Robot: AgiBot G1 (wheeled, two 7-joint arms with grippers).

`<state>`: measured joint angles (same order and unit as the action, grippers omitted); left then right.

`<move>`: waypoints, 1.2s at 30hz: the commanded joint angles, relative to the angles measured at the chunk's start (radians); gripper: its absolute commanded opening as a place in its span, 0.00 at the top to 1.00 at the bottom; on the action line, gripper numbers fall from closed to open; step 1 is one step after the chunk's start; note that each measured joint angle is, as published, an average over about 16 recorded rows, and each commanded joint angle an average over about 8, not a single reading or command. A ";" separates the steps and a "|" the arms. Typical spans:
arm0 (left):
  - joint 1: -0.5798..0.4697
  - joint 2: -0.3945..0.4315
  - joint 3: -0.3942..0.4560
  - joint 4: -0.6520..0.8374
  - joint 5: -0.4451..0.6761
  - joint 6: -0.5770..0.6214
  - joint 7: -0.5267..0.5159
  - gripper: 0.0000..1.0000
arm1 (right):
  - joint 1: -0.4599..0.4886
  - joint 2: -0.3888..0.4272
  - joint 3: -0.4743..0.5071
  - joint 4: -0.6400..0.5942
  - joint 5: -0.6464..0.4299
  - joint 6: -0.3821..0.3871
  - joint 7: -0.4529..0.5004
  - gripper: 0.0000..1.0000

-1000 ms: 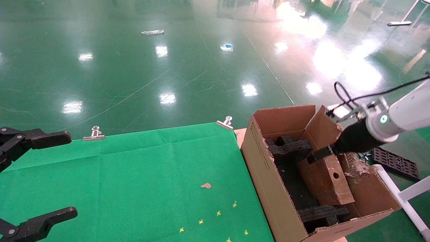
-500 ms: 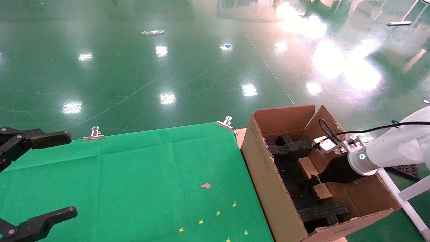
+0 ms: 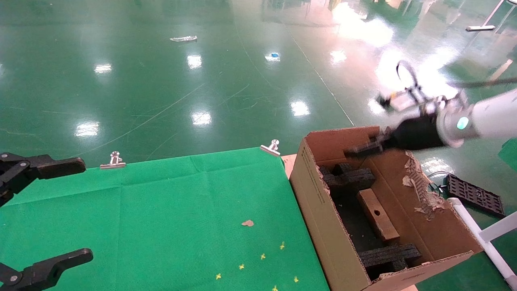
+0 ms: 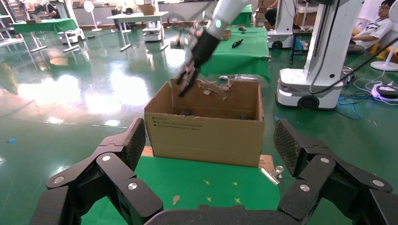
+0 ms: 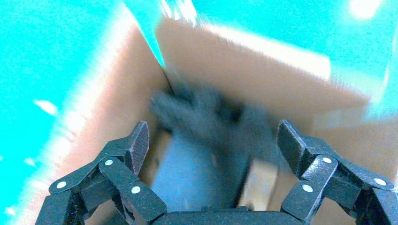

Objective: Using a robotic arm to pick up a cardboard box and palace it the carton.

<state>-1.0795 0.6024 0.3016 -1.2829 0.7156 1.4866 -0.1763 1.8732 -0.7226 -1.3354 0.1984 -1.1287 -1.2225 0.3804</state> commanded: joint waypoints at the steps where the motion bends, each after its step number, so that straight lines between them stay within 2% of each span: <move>1: 0.000 0.000 0.000 0.000 0.000 0.000 0.000 0.00 | 0.032 0.030 0.028 0.041 0.038 -0.017 -0.054 0.00; 6: 0.000 0.000 0.000 0.000 0.000 0.000 0.000 0.00 | 0.039 0.083 0.093 0.132 0.129 -0.039 -0.142 0.00; 11: 0.000 0.000 0.000 0.001 -0.001 0.000 0.000 0.00 | 0.015 0.107 0.163 0.220 0.185 -0.060 -0.181 0.00; 36: -0.001 0.000 0.002 0.001 -0.001 0.000 0.001 0.00 | -0.338 0.109 0.550 0.595 0.277 -0.153 -0.186 0.00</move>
<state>-1.0802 0.6020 0.3032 -1.2816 0.7143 1.4862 -0.1751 1.5347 -0.6139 -0.7849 0.7942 -0.8511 -1.3753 0.1945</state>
